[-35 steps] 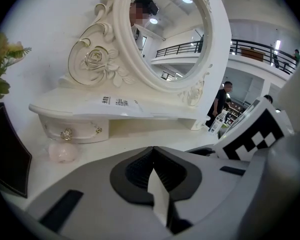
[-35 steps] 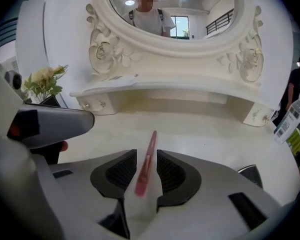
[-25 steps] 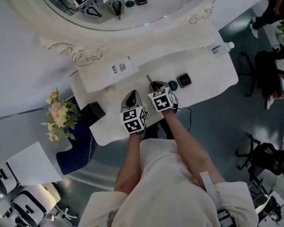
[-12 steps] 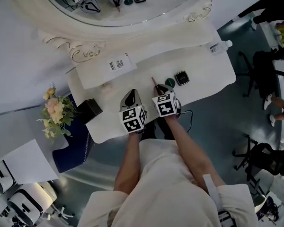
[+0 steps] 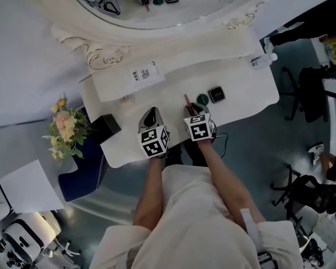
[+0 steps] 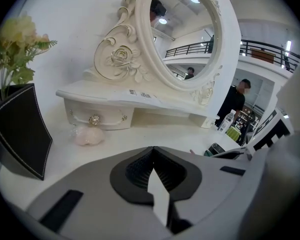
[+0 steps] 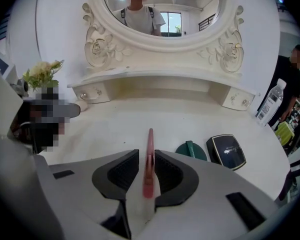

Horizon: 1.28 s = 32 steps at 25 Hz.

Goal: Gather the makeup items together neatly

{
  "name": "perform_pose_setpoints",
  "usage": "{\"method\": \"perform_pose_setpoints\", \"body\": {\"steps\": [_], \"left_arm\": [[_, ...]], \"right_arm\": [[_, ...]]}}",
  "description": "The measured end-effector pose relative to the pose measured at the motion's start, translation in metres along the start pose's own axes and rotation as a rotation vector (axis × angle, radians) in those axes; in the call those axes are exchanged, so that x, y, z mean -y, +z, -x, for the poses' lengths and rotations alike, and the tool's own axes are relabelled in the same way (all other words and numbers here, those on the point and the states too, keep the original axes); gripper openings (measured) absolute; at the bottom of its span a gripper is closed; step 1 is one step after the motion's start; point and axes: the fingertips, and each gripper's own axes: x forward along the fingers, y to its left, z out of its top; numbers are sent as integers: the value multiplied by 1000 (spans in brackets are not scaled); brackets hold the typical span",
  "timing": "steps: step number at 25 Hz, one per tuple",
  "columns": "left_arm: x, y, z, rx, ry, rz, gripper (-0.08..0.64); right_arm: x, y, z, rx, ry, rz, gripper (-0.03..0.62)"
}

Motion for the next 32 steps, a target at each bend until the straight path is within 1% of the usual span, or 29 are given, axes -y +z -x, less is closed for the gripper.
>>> {"method": "perform_pose_setpoints", "body": {"steps": [3, 4, 6, 7, 10, 13, 15, 22, 26, 27, 28, 32], "left_arm": [[-10, 2, 1, 4, 20, 13, 14], [-14, 2, 2, 6, 27, 17, 14], [-21, 3, 3, 13, 40, 26, 14], [-25, 4, 4, 16, 48, 30, 14], [-36, 8, 7, 24, 65, 39, 14], [-47, 13, 12, 33, 79, 43, 14], [-58, 18, 19, 45, 98, 48, 14], [-103, 23, 51, 81, 178, 77, 14], [-112, 20, 63, 94, 172, 114, 14], [-116, 20, 67, 97, 177, 121, 14], [-120, 19, 70, 99, 186, 124, 14], [-122, 15, 75, 94, 207, 107, 14]], "right_arm": [[-7, 10, 5, 13, 10, 25, 135], [-13, 16, 8, 21, 16, 47, 148], [-33, 35, 15, 61, 46, 126, 161], [-49, 46, 17, 91, 79, 171, 164], [-100, 75, 11, 173, 214, 306, 173], [-139, 88, -6, 200, 326, 421, 173], [-157, 94, -16, 206, 363, 481, 173], [-211, 100, -42, 206, 392, 748, 196], [-223, 103, -61, 197, 315, 897, 187], [-225, 103, -66, 190, 297, 922, 148], [-227, 103, -69, 188, 284, 933, 101], [-223, 103, -57, 203, 268, 894, 84]]}}
